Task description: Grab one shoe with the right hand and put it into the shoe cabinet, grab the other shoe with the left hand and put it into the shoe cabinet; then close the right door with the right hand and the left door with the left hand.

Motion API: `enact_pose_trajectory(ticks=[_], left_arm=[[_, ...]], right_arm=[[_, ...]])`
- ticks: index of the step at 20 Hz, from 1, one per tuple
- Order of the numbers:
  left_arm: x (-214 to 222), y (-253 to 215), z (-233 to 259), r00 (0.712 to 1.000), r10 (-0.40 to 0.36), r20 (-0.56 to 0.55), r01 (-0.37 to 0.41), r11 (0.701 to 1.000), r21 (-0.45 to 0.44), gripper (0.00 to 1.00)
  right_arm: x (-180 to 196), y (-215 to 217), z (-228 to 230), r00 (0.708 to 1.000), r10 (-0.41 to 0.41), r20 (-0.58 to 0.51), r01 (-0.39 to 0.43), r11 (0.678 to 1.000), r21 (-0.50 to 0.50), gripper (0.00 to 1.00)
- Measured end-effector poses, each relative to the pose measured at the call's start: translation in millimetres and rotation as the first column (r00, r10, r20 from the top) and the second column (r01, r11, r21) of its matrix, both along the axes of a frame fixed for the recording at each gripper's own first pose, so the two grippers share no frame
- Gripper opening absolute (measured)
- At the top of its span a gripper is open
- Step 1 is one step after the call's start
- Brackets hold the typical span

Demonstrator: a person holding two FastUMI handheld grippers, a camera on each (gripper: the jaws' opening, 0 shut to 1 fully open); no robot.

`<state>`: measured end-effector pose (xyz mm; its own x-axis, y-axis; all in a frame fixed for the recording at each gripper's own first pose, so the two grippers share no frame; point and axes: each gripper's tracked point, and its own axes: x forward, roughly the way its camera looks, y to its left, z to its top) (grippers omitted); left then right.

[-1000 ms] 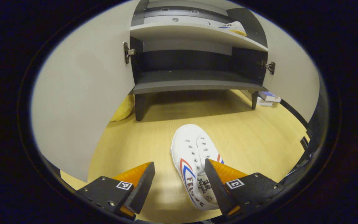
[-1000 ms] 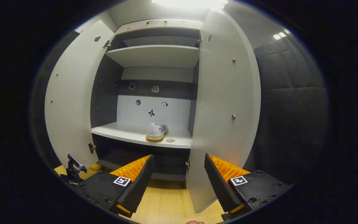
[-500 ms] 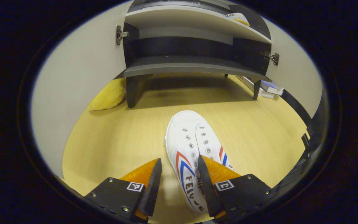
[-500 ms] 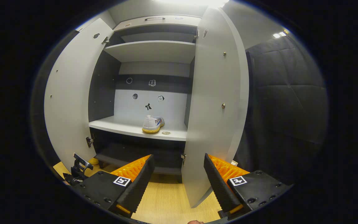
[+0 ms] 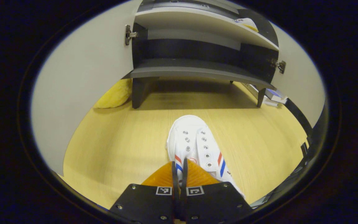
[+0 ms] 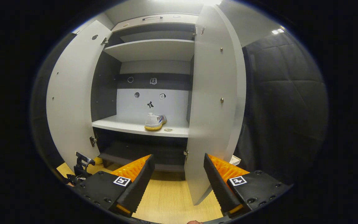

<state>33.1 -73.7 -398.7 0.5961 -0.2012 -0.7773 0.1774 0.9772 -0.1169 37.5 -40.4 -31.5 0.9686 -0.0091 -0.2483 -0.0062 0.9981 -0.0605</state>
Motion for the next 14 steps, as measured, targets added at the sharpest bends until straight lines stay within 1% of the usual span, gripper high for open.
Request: enact_pose_trajectory(ticks=[1, 2, 3, 4, 8, 10, 11, 14], left_arm=[[1, -1, 4, 1.000, 0.001, 0.001, -0.001, 1.000, -0.003, 0.02], [3, -1, 8, 1.000, 0.002, 0.002, -0.002, 1.000, -0.008, 0.01], [6, -3, 16, 1.000, 0.001, 0.010, 0.000, 1.000, -0.017, 0.02], [10, -6, 27, 1.000, -0.003, 0.031, 0.003, 1.000, -0.028, 0.02], [31, -12, 91, 0.990, -0.012, 0.138, 0.020, 0.998, -0.055, 0.01], [43, -11, 127, 0.981, -0.017, 0.192, 0.032, 0.996, -0.077, 0.02], [44, -10, 142, 0.976, -0.018, 0.218, 0.038, 0.995, -0.087, 0.01], [54, -5, 187, 0.957, -0.010, 0.289, 0.046, 0.992, -0.115, 0.01]], right_arm=[[-1, 3, 1, 1.000, 0.011, 0.001, -0.011, 1.000, 0.004, 0.96], [-1, 5, 2, 1.000, 0.019, 0.002, -0.019, 1.000, 0.011, 0.99], [0, 7, 3, 1.000, 0.026, 0.002, -0.026, 1.000, 0.017, 0.97], [-1, 9, 3, 0.999, 0.032, 0.005, -0.032, 0.999, 0.020, 0.99], [-3, 13, 8, 0.999, 0.049, 0.020, -0.049, 0.999, 0.010, 0.99], [-4, 16, 11, 0.998, 0.060, 0.027, -0.060, 0.998, 0.013, 0.99], [-5, 17, 11, 0.997, 0.065, 0.031, -0.065, 0.998, 0.015, 0.99], [-8, 17, 13, 0.997, 0.069, 0.040, -0.070, 0.997, 0.020, 0.99]])
